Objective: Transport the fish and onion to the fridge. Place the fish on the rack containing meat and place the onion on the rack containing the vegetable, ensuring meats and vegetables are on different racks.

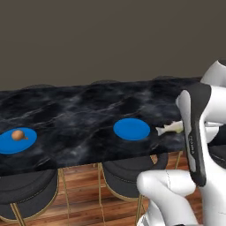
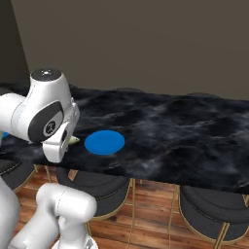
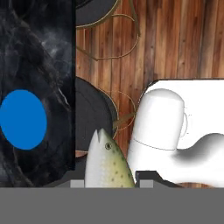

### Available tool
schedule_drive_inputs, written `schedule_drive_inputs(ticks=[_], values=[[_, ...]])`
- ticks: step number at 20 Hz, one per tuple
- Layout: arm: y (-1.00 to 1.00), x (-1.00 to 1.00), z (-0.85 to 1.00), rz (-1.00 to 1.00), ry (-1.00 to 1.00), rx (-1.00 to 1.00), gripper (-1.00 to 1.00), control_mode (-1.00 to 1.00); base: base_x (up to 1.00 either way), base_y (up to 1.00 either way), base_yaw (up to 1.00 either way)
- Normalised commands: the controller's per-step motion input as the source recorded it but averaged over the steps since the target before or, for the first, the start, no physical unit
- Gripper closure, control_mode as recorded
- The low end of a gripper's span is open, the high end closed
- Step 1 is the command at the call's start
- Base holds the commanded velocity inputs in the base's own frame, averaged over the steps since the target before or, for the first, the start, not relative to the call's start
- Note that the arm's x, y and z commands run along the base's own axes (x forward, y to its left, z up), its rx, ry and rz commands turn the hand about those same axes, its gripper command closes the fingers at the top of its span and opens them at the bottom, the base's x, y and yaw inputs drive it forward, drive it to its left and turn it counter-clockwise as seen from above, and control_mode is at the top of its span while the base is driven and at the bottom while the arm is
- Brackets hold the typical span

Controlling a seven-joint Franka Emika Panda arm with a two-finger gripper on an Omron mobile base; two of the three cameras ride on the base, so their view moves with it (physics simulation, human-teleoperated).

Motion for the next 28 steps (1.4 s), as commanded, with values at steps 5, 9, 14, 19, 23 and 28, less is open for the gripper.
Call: schedule_drive_inputs(ticks=[5,9,14,19,23,28], values=[[0.0,-0.62,0.6,0.0,-0.12,0.0,1.0,-1.0,0.0,0.0,0.0],[0.0,-0.24,0.39,0.0,-0.1,0.0,1.0,1.0,-0.1,0.0,-0.01],[0.0,0.0,0.0,0.0,0.0,0.0,1.0,1.0,-0.43,-0.02,-0.02],[0.0,0.0,0.0,0.0,0.0,0.0,1.0,1.0,-0.91,0.14,0.07],[0.0,0.0,0.0,0.0,0.0,0.0,1.0,1.0,-0.01,0.09,0.92],[0.0,0.0,0.0,0.0,0.0,0.0,1.0,1.0,0.0,-0.01,1.0]])
